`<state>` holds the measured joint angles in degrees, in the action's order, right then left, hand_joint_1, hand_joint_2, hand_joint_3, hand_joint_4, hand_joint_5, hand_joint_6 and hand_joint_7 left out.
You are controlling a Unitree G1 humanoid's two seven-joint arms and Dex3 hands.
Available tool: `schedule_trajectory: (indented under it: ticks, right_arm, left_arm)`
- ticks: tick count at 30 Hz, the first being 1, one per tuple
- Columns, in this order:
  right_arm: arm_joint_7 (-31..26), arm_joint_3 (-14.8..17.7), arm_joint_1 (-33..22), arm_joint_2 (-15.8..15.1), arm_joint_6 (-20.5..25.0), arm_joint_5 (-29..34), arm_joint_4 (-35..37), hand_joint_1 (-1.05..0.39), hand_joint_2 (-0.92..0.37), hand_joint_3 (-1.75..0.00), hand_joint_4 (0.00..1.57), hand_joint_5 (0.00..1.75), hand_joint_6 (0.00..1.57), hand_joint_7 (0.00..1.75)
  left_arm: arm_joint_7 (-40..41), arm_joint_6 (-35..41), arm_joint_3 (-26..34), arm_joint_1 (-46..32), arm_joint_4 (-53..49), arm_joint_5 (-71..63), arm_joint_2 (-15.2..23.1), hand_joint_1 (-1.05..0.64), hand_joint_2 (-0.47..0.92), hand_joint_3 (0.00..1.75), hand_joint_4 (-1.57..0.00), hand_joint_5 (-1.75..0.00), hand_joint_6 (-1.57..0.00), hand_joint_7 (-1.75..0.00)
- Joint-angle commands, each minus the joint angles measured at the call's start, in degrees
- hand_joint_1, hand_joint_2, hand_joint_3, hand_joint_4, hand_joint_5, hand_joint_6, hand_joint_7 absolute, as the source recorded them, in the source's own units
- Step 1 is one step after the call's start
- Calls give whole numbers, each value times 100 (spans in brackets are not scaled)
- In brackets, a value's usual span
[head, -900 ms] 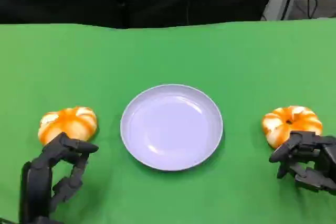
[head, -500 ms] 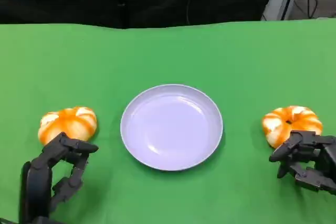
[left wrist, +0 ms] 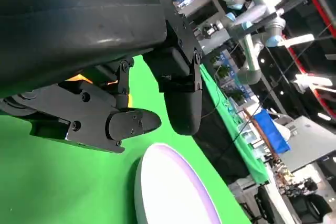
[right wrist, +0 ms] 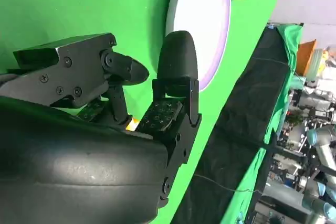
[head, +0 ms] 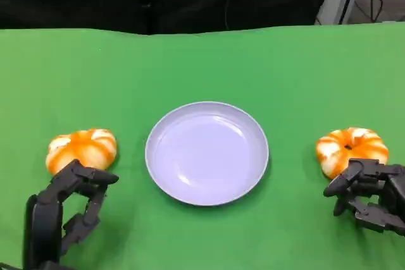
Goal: Grasp the bread from the table and place it into the plate.
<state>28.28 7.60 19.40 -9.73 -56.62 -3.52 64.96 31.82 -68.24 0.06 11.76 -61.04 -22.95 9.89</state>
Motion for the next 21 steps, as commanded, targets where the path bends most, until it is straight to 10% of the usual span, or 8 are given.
schedule_trajectory:
  ticks: [1,6,21]
  right_arm:
    - [24,38,26,-112,-15,-64,29,5,-80,-66,87,137,93,99]
    - [82,54,21,-107,14,-111,19,4,-81,-65,87,137,93,98]
    - [74,58,17,-108,-9,-92,29,5,-81,-64,87,138,94,98]
  left_arm:
    - [44,-90,37,8,28,25,94,-4,92,44,-75,-110,-85,-75]
    - [143,-41,25,-6,95,-127,165,-10,92,27,-96,-29,-102,-8]
    - [614,33,-15,-41,206,-539,318,-20,92,15,-87,-1,-79,0]
